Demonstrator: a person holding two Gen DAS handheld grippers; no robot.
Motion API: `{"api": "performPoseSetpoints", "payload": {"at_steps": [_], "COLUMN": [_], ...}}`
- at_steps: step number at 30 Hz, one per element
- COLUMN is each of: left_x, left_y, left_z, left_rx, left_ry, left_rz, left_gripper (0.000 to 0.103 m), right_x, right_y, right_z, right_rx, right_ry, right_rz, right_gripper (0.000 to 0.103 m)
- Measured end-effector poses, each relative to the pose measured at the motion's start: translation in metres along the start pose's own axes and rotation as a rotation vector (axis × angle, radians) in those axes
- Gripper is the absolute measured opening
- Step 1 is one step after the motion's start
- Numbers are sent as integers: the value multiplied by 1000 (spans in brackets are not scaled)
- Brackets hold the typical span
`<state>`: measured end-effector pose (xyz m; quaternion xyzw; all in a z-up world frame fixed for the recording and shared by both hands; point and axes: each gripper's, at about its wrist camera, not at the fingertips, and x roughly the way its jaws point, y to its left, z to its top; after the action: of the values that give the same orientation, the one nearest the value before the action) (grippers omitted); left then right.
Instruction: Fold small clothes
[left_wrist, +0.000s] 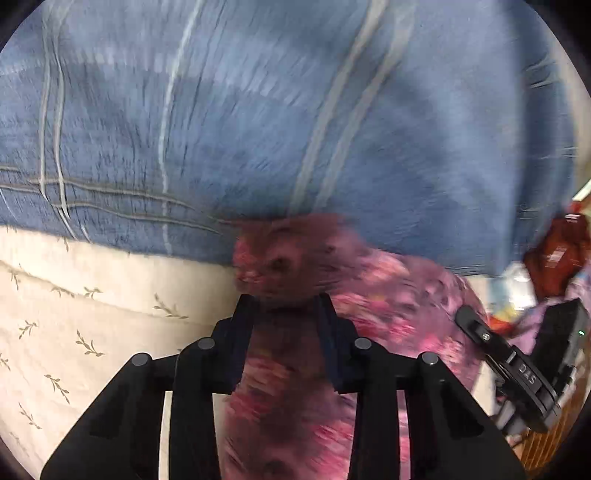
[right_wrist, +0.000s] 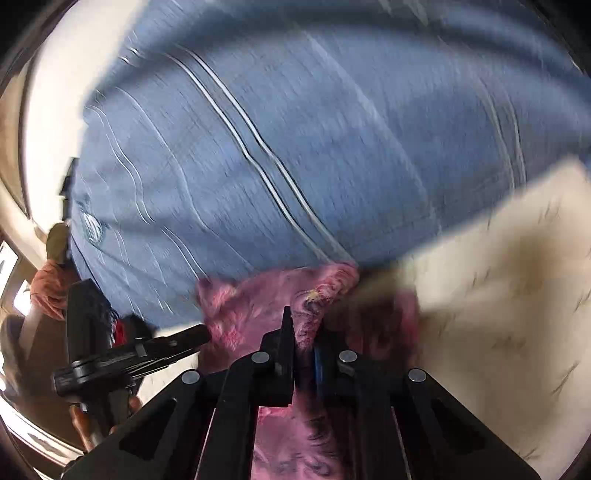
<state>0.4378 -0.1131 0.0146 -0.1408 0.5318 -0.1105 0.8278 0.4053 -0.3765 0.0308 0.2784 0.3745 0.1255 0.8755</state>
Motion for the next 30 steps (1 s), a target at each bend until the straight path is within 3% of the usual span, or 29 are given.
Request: {"api": "performPoseSetpoints", "payload": {"at_steps": [1, 4, 9, 11, 14, 17, 18, 19, 22, 24, 25, 30], "left_x": [11, 18, -28, -56, -75, -60, -50, -44, -55, -71, -84, -119], "left_y": [1, -4, -8, -9, -13, -19, -17, -20, -26, -21, -16, -10], "left_z": [-1, -5, -15, -34, -69, -98, -98, -103, -102, -103, -108, -152], "left_rx": [-3, 36, 62, 115, 173, 224, 240, 273, 315, 286, 273, 276], "left_ry": [31, 20, -24, -58, -75, -32, -23, -38, -55, -41, -50, -67], "left_rz": [22, 69, 4, -30, -57, -38, -9, 29, 84, 48, 8, -61], "left_gripper": [31, 31, 30, 32, 47, 49, 49, 50, 50, 50, 50, 51], "right_x": [9, 44, 3, -23, -48, -41, -31, -19, -23, -35, -47, -97], "right_y": [-6, -20, -19, -8, 11, 21, 21, 18, 16, 22, 25, 26], "right_z": [-1, -16, -13, -18, -36, -56, -65, -74, -75, -71, -72, -106], "right_rx": [2, -76, -31, -68, -159, -242, -273, -304, -297, -274, -271, -243], "right_ry": [36, 165, 83, 50, 53, 94, 120, 152, 133, 150, 147, 136], "right_rz": [-44, -204, -154, -34, 41, 11, -43, -94, -109, -122, -99, 19], "right_gripper": [7, 7, 22, 22, 22, 20, 14, 14, 13, 16, 21, 21]}}
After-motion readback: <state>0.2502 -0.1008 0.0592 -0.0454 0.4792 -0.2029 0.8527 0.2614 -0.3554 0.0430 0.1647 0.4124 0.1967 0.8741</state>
